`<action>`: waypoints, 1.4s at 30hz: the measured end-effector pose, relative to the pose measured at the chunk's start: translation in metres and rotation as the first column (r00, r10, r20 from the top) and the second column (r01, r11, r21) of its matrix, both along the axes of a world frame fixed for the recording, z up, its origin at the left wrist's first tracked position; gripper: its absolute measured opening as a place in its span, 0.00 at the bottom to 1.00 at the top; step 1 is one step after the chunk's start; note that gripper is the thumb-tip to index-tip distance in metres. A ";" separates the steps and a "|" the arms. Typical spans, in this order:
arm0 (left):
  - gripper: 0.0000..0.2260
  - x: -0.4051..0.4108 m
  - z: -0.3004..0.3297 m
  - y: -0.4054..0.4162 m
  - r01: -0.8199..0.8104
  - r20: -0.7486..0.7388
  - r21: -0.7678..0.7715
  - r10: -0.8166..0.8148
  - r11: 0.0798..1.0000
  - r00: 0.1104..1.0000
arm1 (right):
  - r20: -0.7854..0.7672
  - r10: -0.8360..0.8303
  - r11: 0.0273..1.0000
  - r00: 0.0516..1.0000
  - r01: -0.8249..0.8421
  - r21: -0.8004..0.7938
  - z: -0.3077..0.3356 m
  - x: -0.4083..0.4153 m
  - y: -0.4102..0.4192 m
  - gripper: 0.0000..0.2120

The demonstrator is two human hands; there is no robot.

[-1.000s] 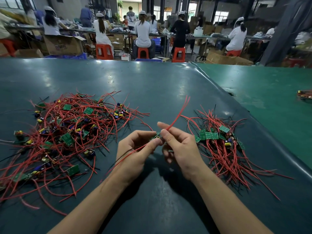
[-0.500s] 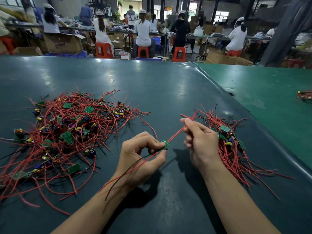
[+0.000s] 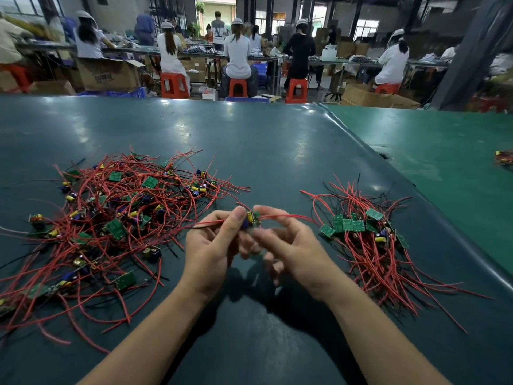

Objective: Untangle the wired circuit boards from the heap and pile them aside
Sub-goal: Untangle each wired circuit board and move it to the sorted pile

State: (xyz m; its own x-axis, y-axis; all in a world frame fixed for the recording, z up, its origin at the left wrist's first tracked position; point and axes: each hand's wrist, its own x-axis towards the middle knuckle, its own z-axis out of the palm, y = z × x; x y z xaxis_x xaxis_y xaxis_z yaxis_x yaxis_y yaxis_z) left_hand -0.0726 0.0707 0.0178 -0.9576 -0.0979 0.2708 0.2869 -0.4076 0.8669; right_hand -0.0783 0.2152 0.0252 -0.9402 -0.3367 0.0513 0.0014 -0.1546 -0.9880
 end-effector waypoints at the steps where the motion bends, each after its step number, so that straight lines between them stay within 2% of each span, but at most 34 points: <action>1: 0.10 -0.001 0.000 0.000 0.016 0.038 -0.002 -0.016 1.000 0.999 | -0.081 -0.003 1.000 0.997 0.005 0.024 -0.002 0.002 -0.002 0.23; 3: 0.14 -0.002 0.001 0.001 0.016 0.098 -0.020 -0.014 1.000 0.995 | -0.229 -0.079 0.994 0.970 0.093 0.049 -0.005 0.003 -0.005 0.24; 5: 0.18 -0.001 0.004 0.001 0.018 0.132 -0.014 -0.016 1.000 0.991 | -0.346 -0.167 0.983 0.923 0.182 0.012 -0.006 0.005 -0.006 0.18; 7: 0.18 0.001 0.007 0.000 0.033 0.154 0.009 -0.034 0.999 0.987 | -0.537 -0.224 0.957 0.813 0.287 0.036 -0.007 0.006 -0.006 0.11; 10: 0.24 0.003 0.009 0.001 0.051 0.205 -0.029 -0.044 0.998 0.978 | -0.768 -0.186 0.886 0.613 0.443 0.139 -0.010 0.005 -0.003 0.01; 12: 0.30 0.003 0.009 0.002 0.048 0.218 -0.076 -0.030 0.996 0.975 | -0.832 -0.177 0.856 0.525 0.500 0.134 -0.012 0.004 -0.001 0.04; 14: 0.29 0.002 0.009 0.002 0.047 0.209 -0.054 -0.035 0.997 0.977 | -0.857 -0.230 0.817 0.461 0.570 0.087 -0.011 0.004 0.000 0.08; 15: 0.28 0.002 0.009 0.002 0.040 0.215 -0.026 -0.034 0.999 0.976 | -0.826 -0.309 0.787 0.471 0.614 0.055 -0.009 0.004 -0.001 0.10; 16: 0.28 0.001 0.009 0.001 0.026 0.230 -0.007 -0.024 1.000 0.973 | -0.727 -0.446 0.758 0.523 0.652 0.004 -0.006 0.004 -0.001 0.11; 18: 0.25 -0.001 0.010 0.001 -0.014 0.238 -0.020 0.018 1.000 0.971 | -0.295 -0.728 0.680 0.619 0.705 -0.202 0.003 0.001 0.001 0.13; 19: 0.24 -0.001 0.010 0.001 -0.042 0.229 -0.053 0.053 0.998 0.972 | -0.037 -0.774 0.611 0.632 0.730 -0.307 0.005 -0.002 0.005 0.13; 21: 0.23 0.000 0.008 -0.002 -0.121 0.166 -0.169 0.150 0.978 0.975 | 0.351 -0.689 0.512 0.635 0.768 -0.384 0.004 -0.008 0.012 0.15; 22: 0.23 0.000 0.005 -0.005 -0.191 0.087 -0.285 0.224 0.939 0.971 | 0.457 -0.616 0.519 0.642 0.767 -0.379 0.002 -0.009 0.013 0.16; 23: 0.22 -0.001 0.002 -0.008 -0.290 -0.021 -0.439 0.313 0.850 0.950 | 0.497 -0.563 0.558 0.661 0.747 -0.361 0.000 -0.010 0.012 0.16; 24: 0.21 -0.002 -0.002 -0.012 -0.401 -0.134 -0.593 0.406 0.698 0.904 | 0.475 -0.545 0.615 0.691 0.714 -0.335 -0.002 -0.010 0.009 0.16; 25: 0.19 -0.003 -0.005 -0.016 -0.498 -0.244 -0.708 0.489 0.501 0.837 | 0.411 -0.544 0.672 0.731 0.673 -0.308 -0.003 -0.009 0.005 0.16; 26: 0.15 -0.003 -0.005 -0.019 -0.561 -0.341 -0.765 0.541 0.315 0.768 | 0.327 -0.548 0.722 0.769 0.633 -0.278 -0.004 -0.007 0.002 0.16; 27: 0.11 -0.004 -0.003 -0.022 -0.591 -0.410 -0.785 0.558 0.188 0.722 | 0.238 -0.554 0.761 0.798 0.601 -0.246 -0.003 -0.006 0.000 0.18; 28: 0.06 -0.005 -0.003 -0.026 -0.593 -0.447 -0.798 0.555 0.106 0.701 | 0.151 -0.557 0.788 0.817 0.577 -0.213 -0.002 -0.005 -0.002 0.19; 29: 0.06 -0.008 -0.005 -0.030 -0.570 -0.452 -0.821 0.563 0.041 0.692 | 0.072 -0.557 0.808 0.828 0.560 -0.183 -0.002 -0.003 -0.003 0.20; 30: 0.10 -0.011 -0.007 -0.034 -0.528 -0.432 -0.849 0.590 -0.012 0.682 | 0.009 -0.555 0.820 0.832 0.550 -0.157 -0.002 -0.002 -0.003 0.20; 33: 0.21 -0.016 -0.011 -0.045 -0.338 -0.308 -0.936 0.685 -0.095 0.661 | -0.076 -0.552 0.832 0.830 0.542 -0.116 -0.003 -0.001 -0.004 0.20; 36: 0.19 -0.016 -0.013 -0.047 -0.194 -0.253 -0.967 0.679 -0.164 0.689 | -0.095 -0.545 0.838 0.833 0.538 -0.095 -0.003 -0.001 -0.004 0.20; 38: 0.15 -0.016 -0.011 -0.048 -0.205 -0.259 -0.965 0.686 -0.162 0.680 | -0.098 -0.546 0.837 0.832 0.539 -0.089 -0.004 -0.002 -0.002 0.20; 42: 0.07 -0.011 -0.006 -0.047 -0.394 -0.358 -0.912 0.693 -0.115 0.626 | -0.106 -0.547 0.837 0.831 0.543 -0.061 -0.006 -0.004 0.001 0.20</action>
State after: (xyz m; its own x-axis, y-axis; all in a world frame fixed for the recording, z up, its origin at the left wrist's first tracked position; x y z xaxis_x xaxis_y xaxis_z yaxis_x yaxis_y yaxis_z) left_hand -0.0841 0.0240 0.0120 -0.7430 -0.4596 0.4866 -0.2430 0.8626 0.4437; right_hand -0.0819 0.2164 0.0188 -0.9576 0.2317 0.1714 -0.2038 -0.1237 -0.9712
